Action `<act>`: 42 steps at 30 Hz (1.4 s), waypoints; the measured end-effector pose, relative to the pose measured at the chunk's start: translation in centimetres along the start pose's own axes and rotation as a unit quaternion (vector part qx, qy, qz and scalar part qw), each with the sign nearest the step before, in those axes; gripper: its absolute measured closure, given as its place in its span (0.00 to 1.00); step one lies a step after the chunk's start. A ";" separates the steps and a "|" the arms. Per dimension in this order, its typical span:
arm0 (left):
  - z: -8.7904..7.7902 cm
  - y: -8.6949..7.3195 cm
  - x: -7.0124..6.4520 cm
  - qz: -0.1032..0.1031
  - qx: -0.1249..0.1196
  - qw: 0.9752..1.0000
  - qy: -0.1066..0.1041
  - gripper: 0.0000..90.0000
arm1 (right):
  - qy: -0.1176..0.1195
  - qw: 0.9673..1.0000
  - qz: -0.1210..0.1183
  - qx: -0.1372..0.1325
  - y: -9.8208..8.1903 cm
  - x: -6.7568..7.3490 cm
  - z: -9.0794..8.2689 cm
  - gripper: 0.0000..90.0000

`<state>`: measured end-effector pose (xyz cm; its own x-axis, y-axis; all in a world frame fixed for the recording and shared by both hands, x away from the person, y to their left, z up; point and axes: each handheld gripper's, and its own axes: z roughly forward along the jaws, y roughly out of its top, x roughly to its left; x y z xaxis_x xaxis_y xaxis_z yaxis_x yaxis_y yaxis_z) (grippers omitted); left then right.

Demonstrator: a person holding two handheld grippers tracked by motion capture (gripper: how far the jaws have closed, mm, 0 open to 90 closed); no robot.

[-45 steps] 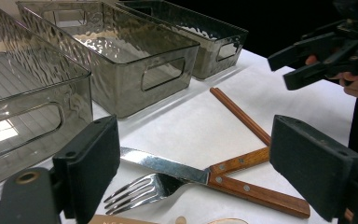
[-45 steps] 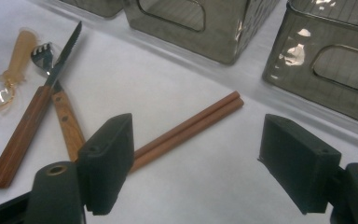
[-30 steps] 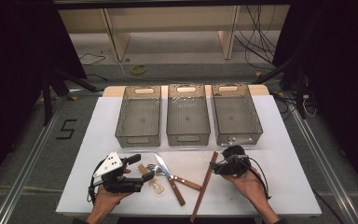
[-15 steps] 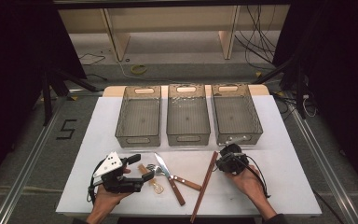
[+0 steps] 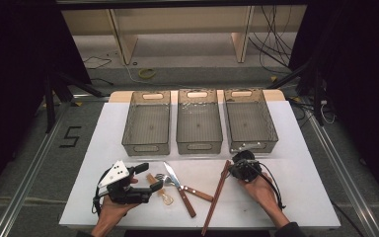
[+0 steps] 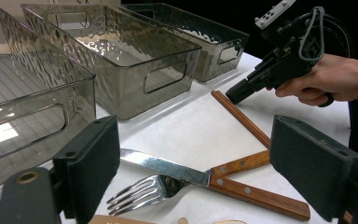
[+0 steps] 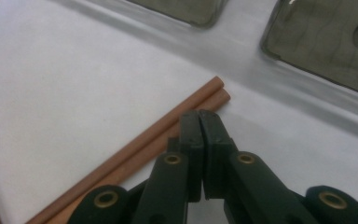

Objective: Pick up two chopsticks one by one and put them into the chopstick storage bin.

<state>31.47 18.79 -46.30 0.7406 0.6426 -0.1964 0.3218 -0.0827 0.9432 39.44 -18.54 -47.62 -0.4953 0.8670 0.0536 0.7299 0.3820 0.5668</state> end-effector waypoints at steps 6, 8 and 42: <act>0.0 0.0 0.0 0.000 0.000 1.000 0.000 0.18 | 0.021 1.000 0.017 -0.007 0.2 -0.2 0.4 1.00; 0.0 0.0 0.0 0.000 0.000 1.000 0.001 0.18 | 0.027 0.999 0.020 -0.009 0.3 -0.3 0.5 1.00; 0.0 0.0 0.1 0.000 0.002 1.000 0.001 0.18 | 0.084 0.996 -0.007 -0.014 3.1 2.6 3.2 1.00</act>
<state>31.54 18.90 -46.30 0.7394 0.6439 -0.1966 0.3252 -0.0858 0.9417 41.95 -14.05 -48.37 -0.5793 0.7947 0.1813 0.7103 0.3830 0.5906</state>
